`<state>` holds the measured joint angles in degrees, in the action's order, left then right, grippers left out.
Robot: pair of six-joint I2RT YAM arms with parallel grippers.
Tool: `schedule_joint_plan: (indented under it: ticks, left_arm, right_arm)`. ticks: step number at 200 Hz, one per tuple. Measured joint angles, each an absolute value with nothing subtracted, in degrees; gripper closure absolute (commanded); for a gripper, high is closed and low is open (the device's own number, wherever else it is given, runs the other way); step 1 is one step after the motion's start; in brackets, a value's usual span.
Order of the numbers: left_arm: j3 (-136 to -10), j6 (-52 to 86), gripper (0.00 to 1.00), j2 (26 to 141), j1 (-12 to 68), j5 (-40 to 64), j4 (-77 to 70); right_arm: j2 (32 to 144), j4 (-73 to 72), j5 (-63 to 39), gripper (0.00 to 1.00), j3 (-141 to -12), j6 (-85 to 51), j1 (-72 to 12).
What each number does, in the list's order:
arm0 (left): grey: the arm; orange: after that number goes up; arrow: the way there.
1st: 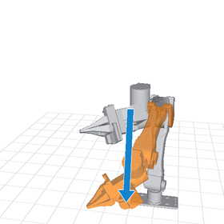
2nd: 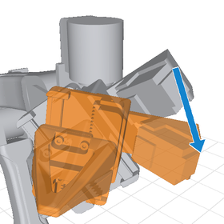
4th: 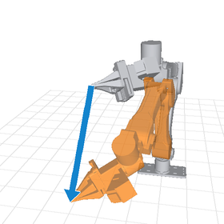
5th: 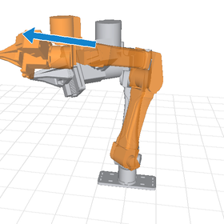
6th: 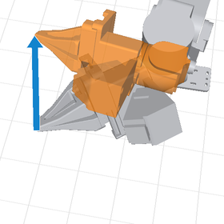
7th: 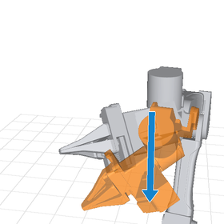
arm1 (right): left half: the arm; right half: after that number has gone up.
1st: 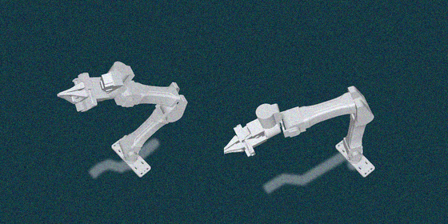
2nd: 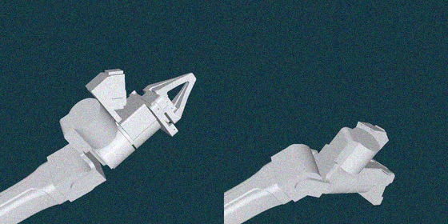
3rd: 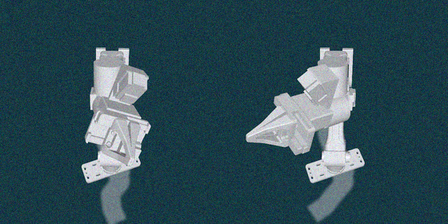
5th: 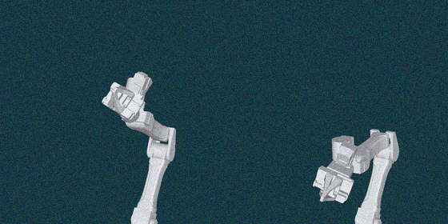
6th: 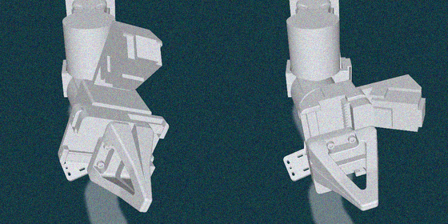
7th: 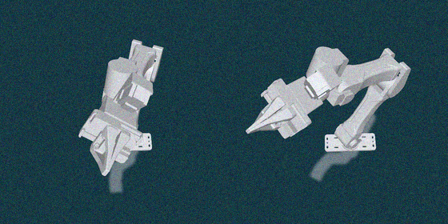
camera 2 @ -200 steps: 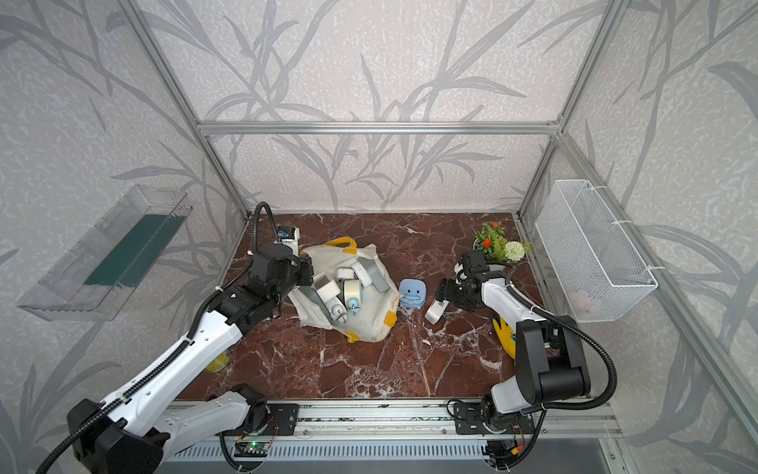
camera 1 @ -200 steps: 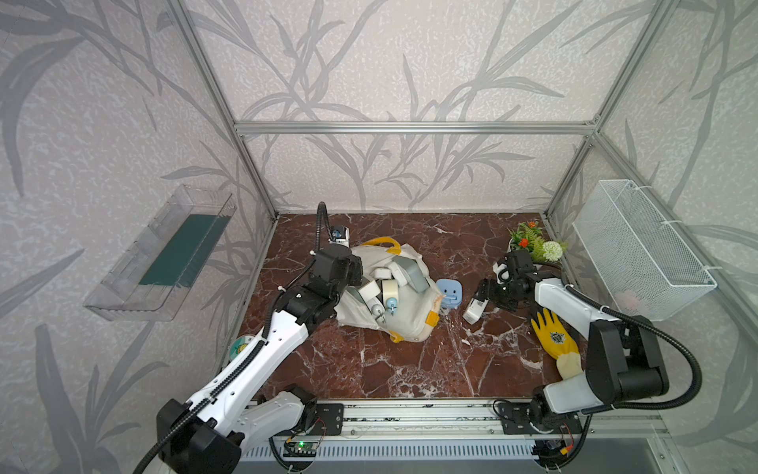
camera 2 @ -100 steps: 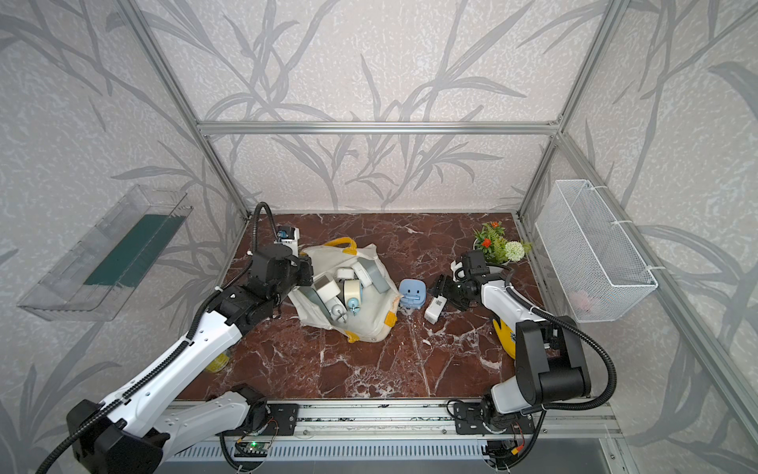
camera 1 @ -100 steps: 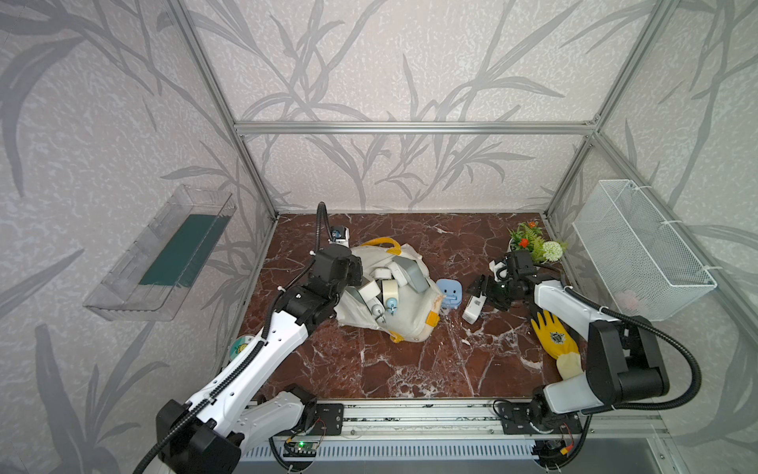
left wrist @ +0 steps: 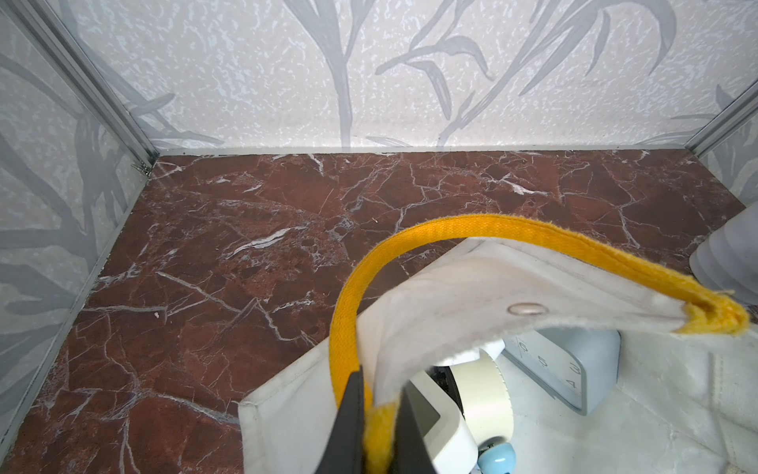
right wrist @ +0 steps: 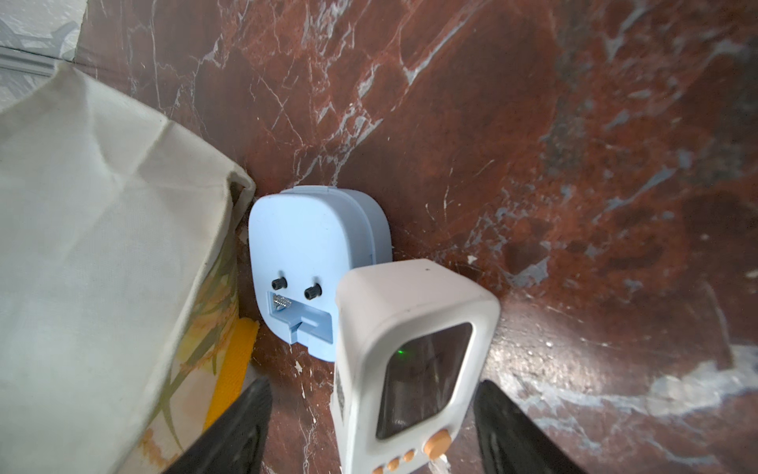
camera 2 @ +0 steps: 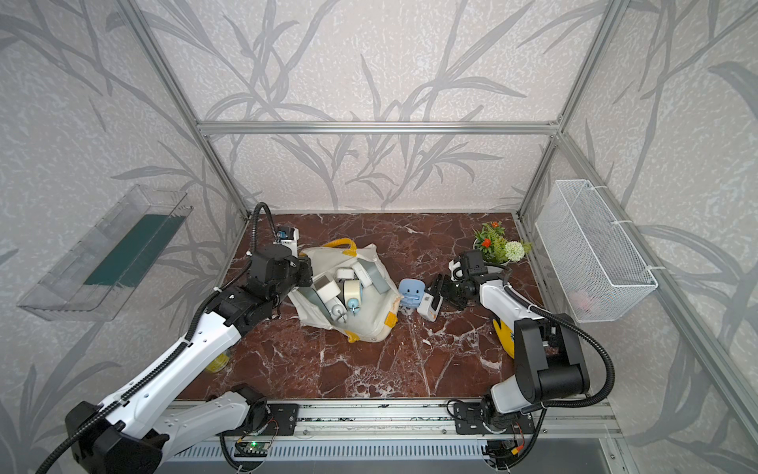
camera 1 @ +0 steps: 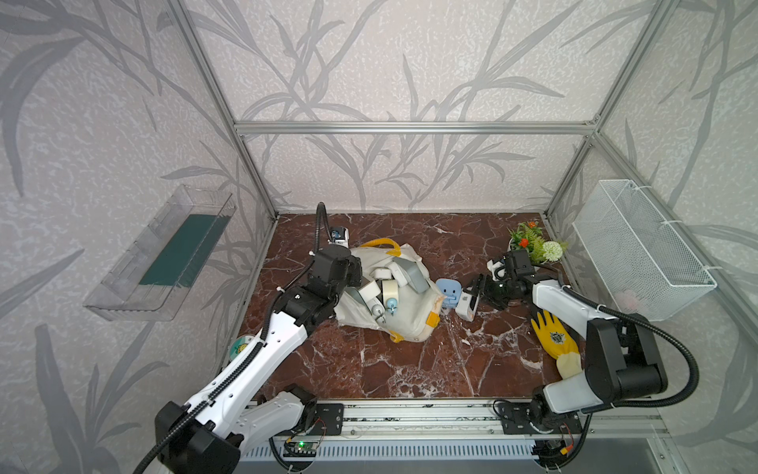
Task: Take the alarm clock out of the canvas bag
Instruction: Place the alarm at the center of the board.
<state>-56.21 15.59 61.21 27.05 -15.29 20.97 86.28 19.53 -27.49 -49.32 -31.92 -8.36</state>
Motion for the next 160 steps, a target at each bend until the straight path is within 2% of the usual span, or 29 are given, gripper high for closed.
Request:
schedule_joint_plan:
  ticks: [53, 94, 134, 160]
  left_arm:
    - [-56.2, 15.6, 1.0, 61.2, 27.0, -15.1, 21.0]
    - [-56.2, 15.6, 1.0, 61.2, 27.0, -15.1, 20.9]
    - [-56.2, 15.6, 1.0, 61.2, 27.0, -15.1, 20.9]
    - [-56.2, 15.5, 1.0, 61.2, 27.0, -14.9, 20.8]
  right_arm:
    - [85.3, 19.6, -27.2, 0.22, -49.3, -31.6, -8.4]
    - [76.5, 18.0, -26.9, 0.22, -48.4, -30.2, -10.5]
    - [66.6, 12.1, -25.6, 0.23, -44.4, -29.2, -15.9]
    - [61.9, 8.9, -20.5, 0.23, -41.8, -28.4, -23.8]
